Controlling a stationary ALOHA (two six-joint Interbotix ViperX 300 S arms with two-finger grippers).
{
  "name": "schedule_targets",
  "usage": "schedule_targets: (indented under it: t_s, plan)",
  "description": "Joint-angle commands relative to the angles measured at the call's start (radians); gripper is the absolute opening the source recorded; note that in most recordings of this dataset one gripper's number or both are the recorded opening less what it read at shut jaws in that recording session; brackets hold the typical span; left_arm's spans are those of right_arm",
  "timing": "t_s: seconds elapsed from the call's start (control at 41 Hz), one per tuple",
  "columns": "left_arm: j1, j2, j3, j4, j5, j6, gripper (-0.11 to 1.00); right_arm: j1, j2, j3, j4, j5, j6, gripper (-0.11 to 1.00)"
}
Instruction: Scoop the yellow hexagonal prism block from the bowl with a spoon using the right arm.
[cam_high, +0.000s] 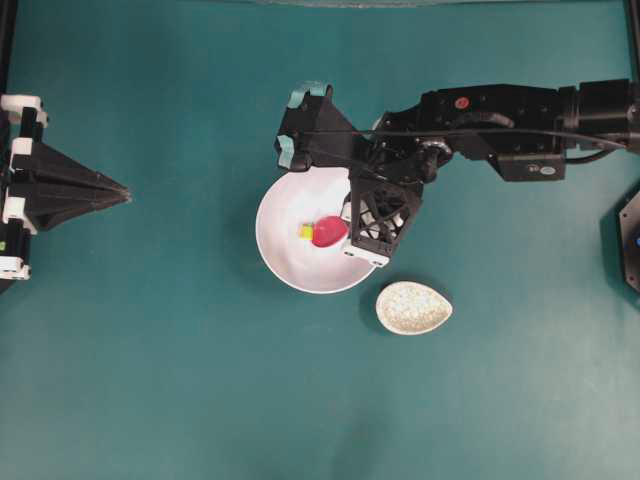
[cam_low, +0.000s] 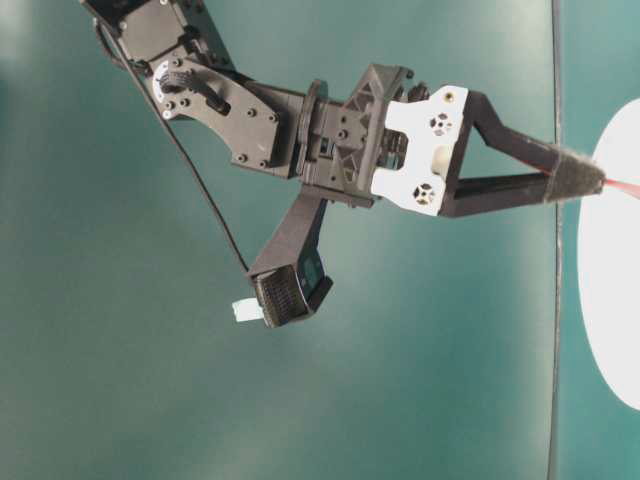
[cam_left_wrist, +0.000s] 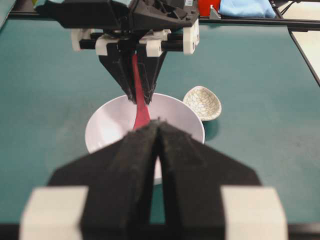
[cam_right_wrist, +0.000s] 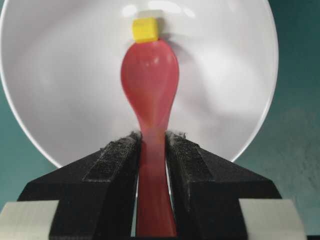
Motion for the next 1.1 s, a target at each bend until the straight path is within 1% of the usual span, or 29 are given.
schedule_targets:
  t_s: [0.0, 0.439, 1.072]
  plan:
    - [0.002, 0.006, -0.028, 0.003, -0.006, -0.002, 0.02, 0.003, -0.017, -0.025, -0.002, -0.025, 0.0, 0.25]
    - [0.002, 0.005, -0.028, 0.003, -0.009, -0.002, 0.02, 0.009, -0.015, -0.025, 0.0, -0.114, 0.0, 0.25]
    - [0.0, 0.003, -0.026, 0.003, -0.009, -0.011, 0.02, 0.009, -0.017, -0.026, -0.002, -0.126, 0.015, 0.25]
